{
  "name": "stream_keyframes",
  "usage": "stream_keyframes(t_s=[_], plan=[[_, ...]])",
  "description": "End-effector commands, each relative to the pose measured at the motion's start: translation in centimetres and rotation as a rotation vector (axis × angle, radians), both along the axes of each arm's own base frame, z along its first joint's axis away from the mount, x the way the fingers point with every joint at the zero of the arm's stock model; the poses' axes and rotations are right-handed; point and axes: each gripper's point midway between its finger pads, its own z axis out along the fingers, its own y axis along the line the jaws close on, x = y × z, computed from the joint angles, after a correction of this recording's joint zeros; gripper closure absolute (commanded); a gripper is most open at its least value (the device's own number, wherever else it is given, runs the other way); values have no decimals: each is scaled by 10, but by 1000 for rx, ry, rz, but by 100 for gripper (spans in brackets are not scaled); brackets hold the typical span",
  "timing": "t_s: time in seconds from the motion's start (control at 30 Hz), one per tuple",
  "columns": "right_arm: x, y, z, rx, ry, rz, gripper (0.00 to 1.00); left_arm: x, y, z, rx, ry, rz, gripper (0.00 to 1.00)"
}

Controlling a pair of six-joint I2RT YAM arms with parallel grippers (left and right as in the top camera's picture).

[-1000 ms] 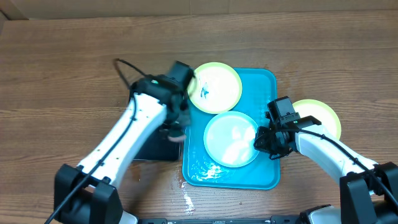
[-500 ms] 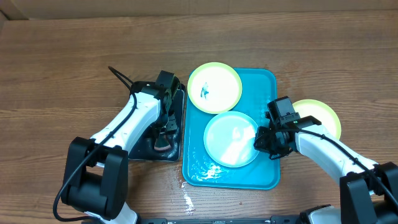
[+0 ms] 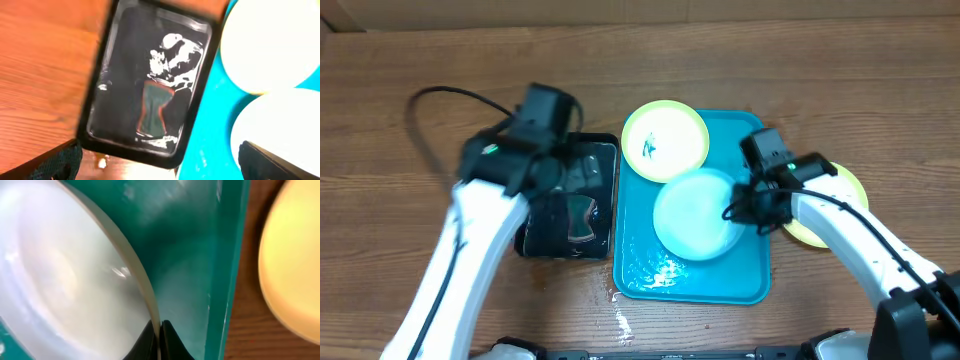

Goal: Clean dirty plates on tray and stack at the side
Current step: 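Return the sponge to the black tray with the left gripper and release, then lift the white plate with the right gripper and tilt it over the black tray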

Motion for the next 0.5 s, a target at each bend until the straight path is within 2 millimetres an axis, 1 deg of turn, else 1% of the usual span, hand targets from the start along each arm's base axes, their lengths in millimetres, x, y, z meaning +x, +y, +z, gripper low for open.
stream_keyframes(t_s=[0.0, 0.1, 0.13, 0.23, 0.33, 0.4, 0.47], plan=[[29, 29, 52, -4, -184, 136, 96, -6, 23, 51, -1, -153, 52, 0], [45, 62, 80, 29, -310, 199, 96, -17, 39, 85, -11, -259, 98, 0], [49, 73, 87, 43, -348, 217, 96, -21, 42, 93, -15, -284, 107, 0], [58, 116, 103, 107, -477, 285, 96, -35, 49, 117, -28, -366, 117, 0], [64, 156, 109, 127, -584, 337, 96, -49, 52, 131, -40, -424, 116, 0], [70, 173, 107, 93, -650, 344, 96, -58, 53, 137, -45, -449, 117, 0], [75, 185, 104, 24, -720, 335, 96, -65, 55, 140, -47, -459, 117, 0]])
